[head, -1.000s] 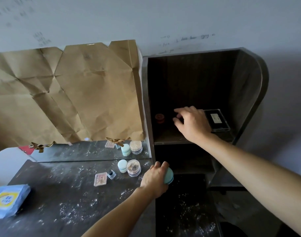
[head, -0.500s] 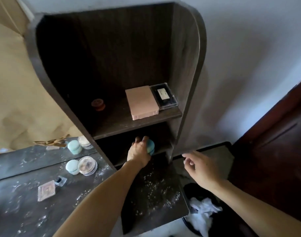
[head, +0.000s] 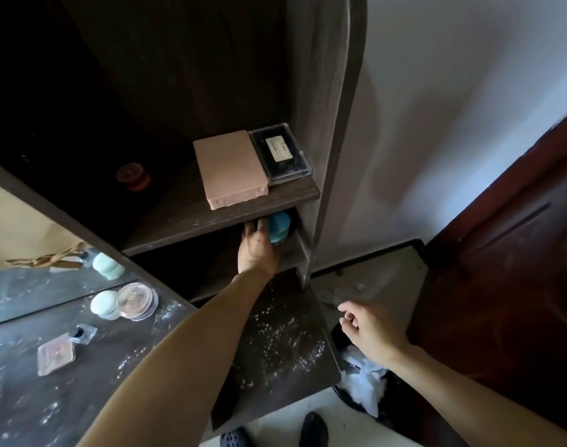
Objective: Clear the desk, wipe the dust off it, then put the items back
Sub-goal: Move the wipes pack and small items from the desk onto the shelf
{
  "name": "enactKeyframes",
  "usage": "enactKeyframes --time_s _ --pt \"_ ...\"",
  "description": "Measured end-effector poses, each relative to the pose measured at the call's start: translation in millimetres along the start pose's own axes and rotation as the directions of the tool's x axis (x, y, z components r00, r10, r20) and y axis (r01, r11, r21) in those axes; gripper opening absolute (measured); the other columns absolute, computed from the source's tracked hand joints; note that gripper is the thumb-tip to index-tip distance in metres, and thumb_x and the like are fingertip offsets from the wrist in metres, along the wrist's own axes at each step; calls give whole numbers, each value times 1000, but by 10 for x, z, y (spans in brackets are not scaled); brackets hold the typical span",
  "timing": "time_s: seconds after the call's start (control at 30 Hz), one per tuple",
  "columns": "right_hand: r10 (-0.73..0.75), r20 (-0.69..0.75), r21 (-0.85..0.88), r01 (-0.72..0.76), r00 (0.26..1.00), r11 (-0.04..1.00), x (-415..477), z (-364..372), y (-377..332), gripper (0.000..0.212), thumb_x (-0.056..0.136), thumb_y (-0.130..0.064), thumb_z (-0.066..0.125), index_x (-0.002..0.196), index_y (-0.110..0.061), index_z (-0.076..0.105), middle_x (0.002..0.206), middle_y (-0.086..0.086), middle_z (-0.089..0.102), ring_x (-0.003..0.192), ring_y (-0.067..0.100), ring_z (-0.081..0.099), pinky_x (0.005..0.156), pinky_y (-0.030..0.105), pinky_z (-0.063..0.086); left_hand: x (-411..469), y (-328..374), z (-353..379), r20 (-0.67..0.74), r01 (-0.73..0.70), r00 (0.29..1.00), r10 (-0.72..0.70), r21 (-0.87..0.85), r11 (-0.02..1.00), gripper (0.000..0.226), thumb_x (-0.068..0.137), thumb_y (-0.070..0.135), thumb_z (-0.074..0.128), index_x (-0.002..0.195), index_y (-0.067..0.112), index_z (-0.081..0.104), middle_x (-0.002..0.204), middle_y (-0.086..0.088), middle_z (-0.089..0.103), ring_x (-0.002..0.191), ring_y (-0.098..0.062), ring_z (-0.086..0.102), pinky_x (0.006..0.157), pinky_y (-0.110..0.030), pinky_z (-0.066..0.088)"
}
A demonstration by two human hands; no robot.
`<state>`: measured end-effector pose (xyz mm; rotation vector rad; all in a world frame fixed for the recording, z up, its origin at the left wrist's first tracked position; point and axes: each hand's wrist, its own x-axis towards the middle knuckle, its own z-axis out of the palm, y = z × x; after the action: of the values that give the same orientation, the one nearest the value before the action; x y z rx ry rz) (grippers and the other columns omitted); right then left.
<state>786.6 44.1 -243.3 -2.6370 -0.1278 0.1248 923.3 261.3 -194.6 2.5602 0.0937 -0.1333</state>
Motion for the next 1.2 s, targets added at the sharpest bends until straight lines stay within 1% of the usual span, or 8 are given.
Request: enactKeyframes --time_s 0.13,0.23,0.4,0.5,0.67,0.83,1.1,1.2 --pt "-82 63 -62 86 995 994 127 72 -342 18 79 -28 66 96 -25 68 77 -11 67 68 8 62 63 21 43 -545 -246 -245 -48 -77 996 78 22 997 42 80 11 59 122 14 57 116 -11 55 102 -33 58 81 -40 49" --pt "-160 129 -59 168 979 984 259 222 -730 21 83 -33 62 102 -27 66 85 -11 67 75 11 64 64 25 44 -1016 -669 -480 -74 -31 997 35 62 998 29 82 16 55 109 17 64 108 -7 61 91 -32 62 74 -38 51" --pt "-338 234 -9 349 912 937 413 586 -1554 22 86 -32 59 106 -26 65 92 -11 64 80 11 63 62 22 37 -1685 -1648 -961 -128 211 973 -193 147 966 20 84 19 51 100 19 62 102 -3 63 92 -30 62 71 -37 49" --pt "-429 317 16 447 846 894 448 834 -2076 24 89 -32 55 110 -25 62 98 -11 61 85 12 62 65 25 42 -1955 -2201 -1249 -182 347 930 -319 147 926 20 83 19 52 99 19 63 103 0 66 91 -26 63 73 -35 51" --pt "-500 375 3 538 781 843 519 1276 -2813 23 87 -32 52 106 -25 62 96 -6 61 90 17 62 71 29 45 -2159 -2954 -1563 -159 459 885 -437 146 877 23 84 21 52 104 20 63 109 1 64 93 -24 63 76 -35 52" --pt "-485 420 -43 551 767 833 721 1705 -3434 29 87 -31 52 114 -24 60 111 -4 62 97 22 62 76 33 49 -2039 -3584 -1721 -51 445 895 -442 146 884 32 84 24 54 116 21 59 115 0 60 101 -23 61 82 -34 51" --pt "-395 477 -201 535 785 821 1162 2470 -4355 54 87 -20 53 136 -25 32 136 3 35 95 30 59 66 35 45 -1577 -4386 -1757 93 328 931 -354 212 920 30 87 27 57 116 18 51 118 -2 46 107 -23 49 85 -37 50" --pt "-342 467 -257 495 815 830 1227 2695 -4439 42 87 -23 53 128 -24 43 129 5 42 105 28 52 72 36 45 -1412 -4553 -1746 122 231 956 -267 247 941 44 85 30 63 124 19 47 128 -1 41 116 -23 42 93 -36 46"
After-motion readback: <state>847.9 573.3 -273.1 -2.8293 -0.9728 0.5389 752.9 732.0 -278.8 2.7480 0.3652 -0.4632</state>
